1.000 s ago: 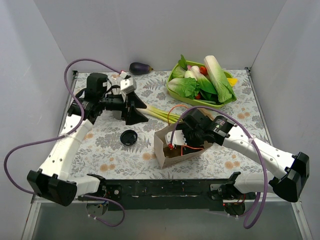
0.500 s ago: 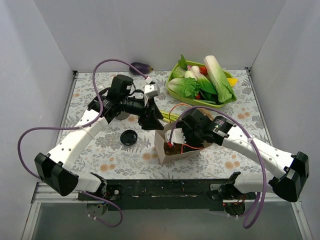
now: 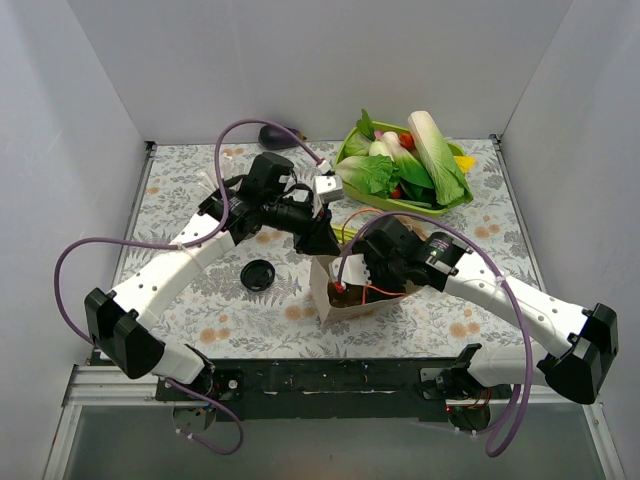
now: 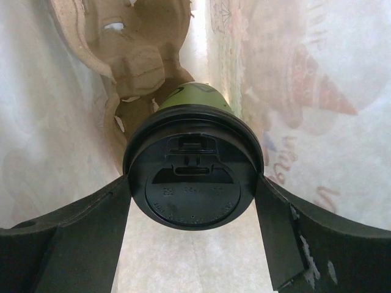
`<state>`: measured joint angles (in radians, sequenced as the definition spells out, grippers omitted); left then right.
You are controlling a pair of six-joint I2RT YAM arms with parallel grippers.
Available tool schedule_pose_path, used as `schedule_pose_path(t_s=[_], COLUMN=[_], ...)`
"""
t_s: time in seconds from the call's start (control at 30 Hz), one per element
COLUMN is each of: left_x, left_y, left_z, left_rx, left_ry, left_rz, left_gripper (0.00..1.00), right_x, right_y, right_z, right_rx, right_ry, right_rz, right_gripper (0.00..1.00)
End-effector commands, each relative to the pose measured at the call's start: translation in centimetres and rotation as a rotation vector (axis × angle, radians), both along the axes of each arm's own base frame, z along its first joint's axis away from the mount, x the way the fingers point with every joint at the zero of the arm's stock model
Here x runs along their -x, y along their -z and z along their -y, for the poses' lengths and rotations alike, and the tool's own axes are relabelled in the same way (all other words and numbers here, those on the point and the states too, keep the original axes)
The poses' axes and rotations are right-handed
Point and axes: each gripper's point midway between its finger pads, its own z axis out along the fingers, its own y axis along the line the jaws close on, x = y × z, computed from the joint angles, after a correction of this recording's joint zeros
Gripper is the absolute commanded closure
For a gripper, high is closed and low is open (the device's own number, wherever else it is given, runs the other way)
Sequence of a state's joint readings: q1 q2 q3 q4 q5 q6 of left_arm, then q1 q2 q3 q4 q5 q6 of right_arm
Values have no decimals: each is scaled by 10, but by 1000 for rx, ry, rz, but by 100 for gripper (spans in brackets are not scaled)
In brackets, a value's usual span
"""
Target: Pack the takeout coffee
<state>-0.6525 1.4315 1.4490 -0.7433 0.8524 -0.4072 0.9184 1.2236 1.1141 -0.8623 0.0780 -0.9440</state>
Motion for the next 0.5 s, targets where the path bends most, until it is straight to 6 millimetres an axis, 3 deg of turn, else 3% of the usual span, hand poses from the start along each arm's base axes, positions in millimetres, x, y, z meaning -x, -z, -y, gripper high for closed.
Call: schedule_pose_path(t_s=[0.0,0.07,0.23,0.4,0.47], left_x=[-3,-12,-33,-33,-23], left_y=[-18,-26,-49,-40,-30], left_z=[4,4,4,5,9], left_rx=[-3,-8,-1,-24,-34], left_ry=[-5,-29,-75,-34,-3], left_rz=[102,151,299,364,375], left_gripper=[89,100,100,100,100], right_x=[-10,-12,-10,-1,2], right_y=[-17,-24,-38,-38,-31], right_z=[-4,-5,-5,-3,-2], right_rx=[-65,-81,-120,-148,-136], right_ry=[22,25,16,-18,-40], right_rz=[75,95,114,118,121], right_gripper=[99,99,99,99,99])
